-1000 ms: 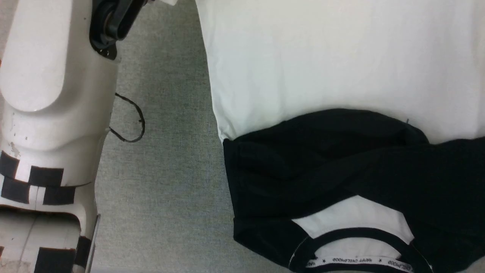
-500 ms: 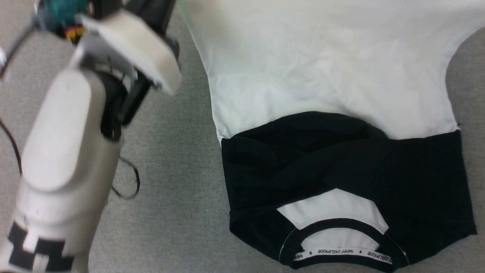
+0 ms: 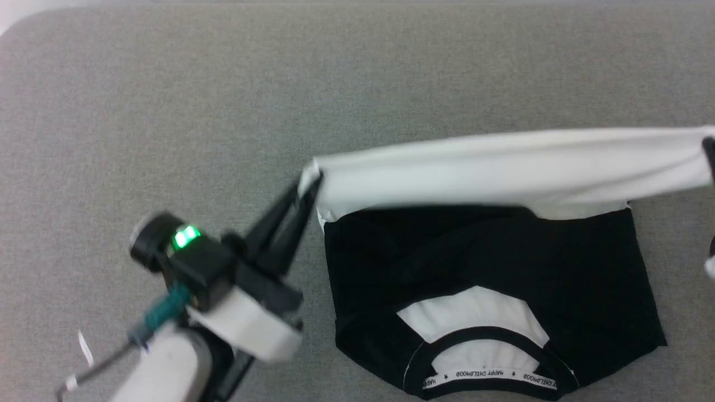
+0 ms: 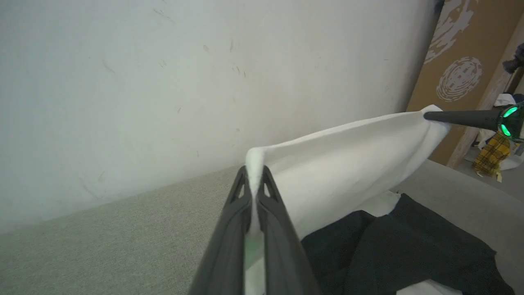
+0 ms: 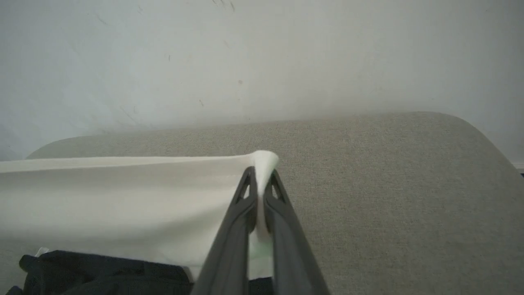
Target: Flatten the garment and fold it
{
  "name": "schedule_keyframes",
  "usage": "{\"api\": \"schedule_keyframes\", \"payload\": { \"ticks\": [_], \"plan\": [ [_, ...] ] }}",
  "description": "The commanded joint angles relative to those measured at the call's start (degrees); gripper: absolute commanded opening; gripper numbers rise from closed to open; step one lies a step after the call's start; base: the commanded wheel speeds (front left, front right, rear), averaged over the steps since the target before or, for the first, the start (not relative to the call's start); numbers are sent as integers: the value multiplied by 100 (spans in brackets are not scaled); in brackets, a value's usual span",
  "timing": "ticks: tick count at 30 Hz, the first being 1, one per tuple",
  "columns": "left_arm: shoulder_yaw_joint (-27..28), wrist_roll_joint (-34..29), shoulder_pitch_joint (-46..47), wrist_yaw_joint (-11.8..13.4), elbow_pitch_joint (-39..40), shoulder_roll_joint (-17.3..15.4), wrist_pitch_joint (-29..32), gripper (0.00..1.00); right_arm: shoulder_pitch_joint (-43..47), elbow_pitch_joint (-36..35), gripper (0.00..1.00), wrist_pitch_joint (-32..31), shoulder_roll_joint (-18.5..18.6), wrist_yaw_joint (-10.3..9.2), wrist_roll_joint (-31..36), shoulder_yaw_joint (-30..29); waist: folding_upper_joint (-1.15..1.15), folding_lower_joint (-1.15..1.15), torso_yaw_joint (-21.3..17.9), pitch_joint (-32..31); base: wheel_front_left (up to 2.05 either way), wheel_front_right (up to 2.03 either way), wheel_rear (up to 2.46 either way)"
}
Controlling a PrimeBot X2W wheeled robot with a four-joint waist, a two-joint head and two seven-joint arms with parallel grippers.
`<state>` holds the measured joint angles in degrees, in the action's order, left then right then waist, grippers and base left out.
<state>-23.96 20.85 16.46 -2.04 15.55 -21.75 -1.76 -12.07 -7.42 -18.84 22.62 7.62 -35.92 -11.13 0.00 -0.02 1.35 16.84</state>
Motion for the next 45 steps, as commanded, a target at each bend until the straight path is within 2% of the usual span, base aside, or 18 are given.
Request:
{"api": "schedule_keyframes", "payload": {
  "ticks": [1, 6, 9, 18, 25, 34, 35, 36, 37, 38, 45],
  "plan": [
    [-87, -140, -309, 51, 89, -84, -124, 0, 260, -144, 0, 75, -89, -13, -9, -43, 0, 2, -37, -103, 0, 0, 0],
    [-290, -223, -1110, 199, 181, -88, -478, 0, 1115, -505, 0, 211, -288, -13, -12, -44, 0, 2, -20, -137, 0, 0, 0],
    [-503, -266, -1425, 151, 138, -108, -598, 0, 1556, -656, 0, 248, -310, -13, -88, 36, 0, 2, -32, -101, 0, 0, 0],
    [-725, -132, -2010, 127, 8, -129, -840, 0, 2505, -712, 0, 414, -131, -13, -309, -124, 0, 2, -135, 42, 0, 0, 0],
    [-944, -149, -2295, 31, -61, -338, -647, 0, 2893, -568, 0, 435, 60, -13, -467, 4, 0, 2, -233, 96, 0, 0, 0],
    [-1246, 54, -2329, -142, -813, -221, -442, 0, 3029, -151, 0, 266, 268, -13, -369, 581, 0, 2, -248, 7, 0, 0, 0],
    [-1228, 95, -2314, -131, -878, -191, -443, 0, 3024, -110, 5, 250, 281, -13, -350, 605, 0, 2, -243, -7, 0, 0, 0],
    [-1198, 126, -2287, -116, -926, -160, -472, 11, 3003, -76, 28, 251, 282, -13, -339, 626, 0, 2, -237, -21, 0, 0, 0],
    [-1167, 151, -2258, -100, -964, -131, -509, 61, 2974, -49, 64, 264, 274, -13, -332, 639, 0, 2, -233, -37, 0, 0, 0],
    [-1135, 192, -2236, -88, -995, -98, -541, 100, 2950, -26, 100, 273, 268, -13, -328, 653, 0, 2, -227, -56, 0, 0, 0],
    [-849, 630, -2266, -69, -889, 52, -818, 100, 2896, -76, 100, 214, 320, -13, -477, 637, 0, 2, -204, -173, 0, 0, 0]
  ]
}}
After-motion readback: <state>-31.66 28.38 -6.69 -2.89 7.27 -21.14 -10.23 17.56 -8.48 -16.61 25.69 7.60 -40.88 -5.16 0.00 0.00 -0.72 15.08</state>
